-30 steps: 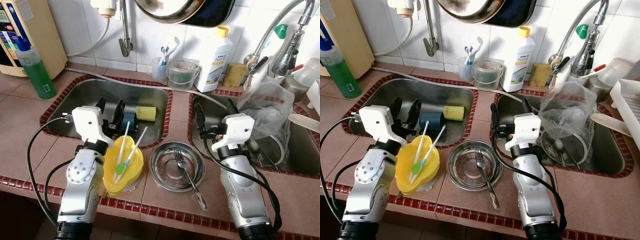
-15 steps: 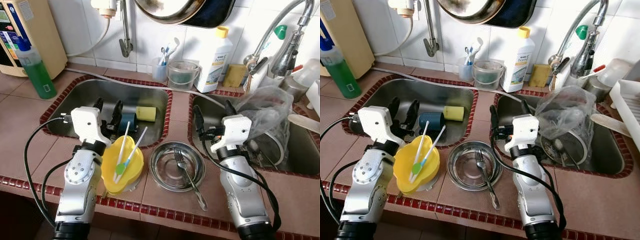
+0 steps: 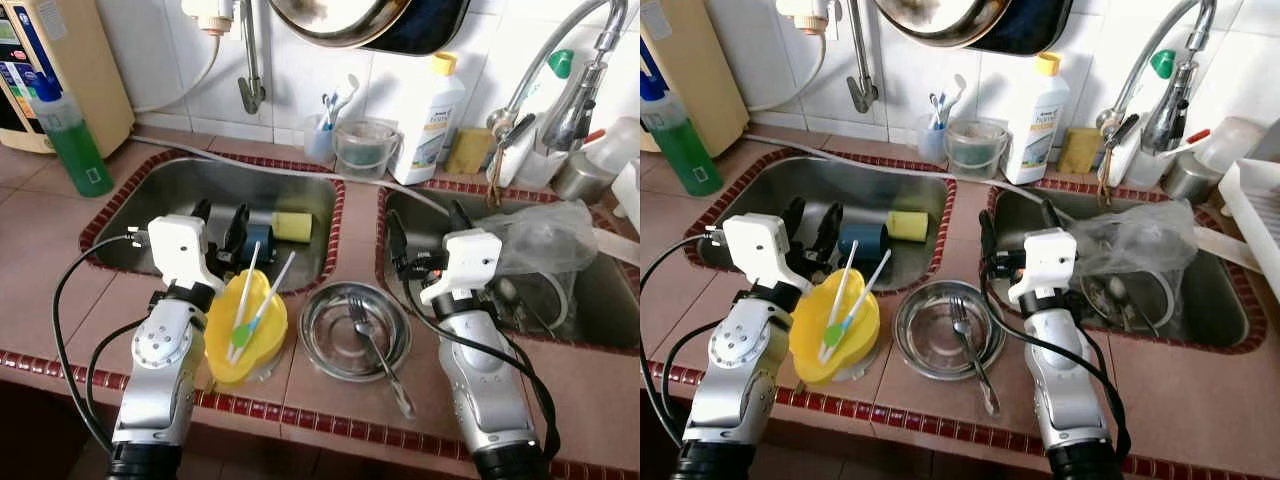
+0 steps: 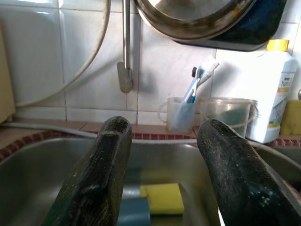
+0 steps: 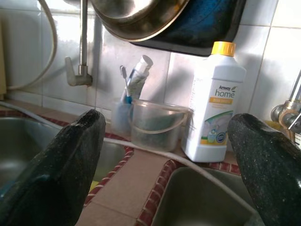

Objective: Kitchen organization

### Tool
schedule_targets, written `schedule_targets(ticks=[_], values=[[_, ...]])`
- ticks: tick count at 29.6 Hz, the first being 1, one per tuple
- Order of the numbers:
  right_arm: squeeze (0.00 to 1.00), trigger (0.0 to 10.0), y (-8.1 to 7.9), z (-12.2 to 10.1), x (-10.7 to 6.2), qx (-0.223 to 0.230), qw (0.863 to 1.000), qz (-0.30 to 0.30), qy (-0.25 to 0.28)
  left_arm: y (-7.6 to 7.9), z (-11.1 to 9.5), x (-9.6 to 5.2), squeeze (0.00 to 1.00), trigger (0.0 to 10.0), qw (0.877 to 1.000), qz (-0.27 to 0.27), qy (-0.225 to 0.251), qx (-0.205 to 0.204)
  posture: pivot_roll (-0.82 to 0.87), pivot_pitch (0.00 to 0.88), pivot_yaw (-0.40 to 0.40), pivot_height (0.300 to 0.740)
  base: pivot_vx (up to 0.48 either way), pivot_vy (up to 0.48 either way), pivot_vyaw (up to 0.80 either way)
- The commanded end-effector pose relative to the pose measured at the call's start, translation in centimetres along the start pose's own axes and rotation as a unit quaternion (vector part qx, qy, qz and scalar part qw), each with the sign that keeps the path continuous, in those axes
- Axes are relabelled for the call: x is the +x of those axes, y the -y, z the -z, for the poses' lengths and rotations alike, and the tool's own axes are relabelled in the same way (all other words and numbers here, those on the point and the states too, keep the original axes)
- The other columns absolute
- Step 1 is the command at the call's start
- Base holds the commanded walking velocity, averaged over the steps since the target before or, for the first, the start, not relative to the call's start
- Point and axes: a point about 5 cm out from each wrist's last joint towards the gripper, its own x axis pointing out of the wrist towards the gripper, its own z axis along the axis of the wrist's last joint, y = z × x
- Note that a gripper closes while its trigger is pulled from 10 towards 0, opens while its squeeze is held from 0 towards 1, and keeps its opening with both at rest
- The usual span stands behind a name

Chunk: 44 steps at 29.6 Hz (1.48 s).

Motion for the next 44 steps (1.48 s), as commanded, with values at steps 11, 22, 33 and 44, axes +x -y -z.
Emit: schedule_targets(ticks=[11,22,33,44], values=[[0.0,10.0,0.1,0.1,0.2,0.0,1.0,0.002,0.0,0.0,0.1,0.1,0.0,10.0,1.0,0.003,-0.007,0.006,0.0,0.0,-0.014,0.74,-0.044,0.0,0.0],[0.0,10.0,0.0,0.2,0.4,-0.002,1.0,-0.002,-0.001,0.7,0.3,0.5,0.0,10.0,0.999,0.036,-0.025,0.001,0.0,0.0,-0.02,0.74,0.0,0.0,0.0],[0.0,10.0,0.3,0.7,-0.6,-0.004,1.0,0.007,-0.019,3.4,0.4,-0.4,0.0,10.0,0.994,0.095,-0.043,0.022,-0.01,0.022,-0.012,0.74,0.0,0.0,0.0],[0.0,10.0,0.6,1.3,-3.1,-0.004,0.999,0.013,-0.048,5.7,0.8,-1.4,0.0,10.0,0.986,0.151,-0.062,0.043,-0.04,0.046,0.003,0.74,0.0,0.0,0.0]])
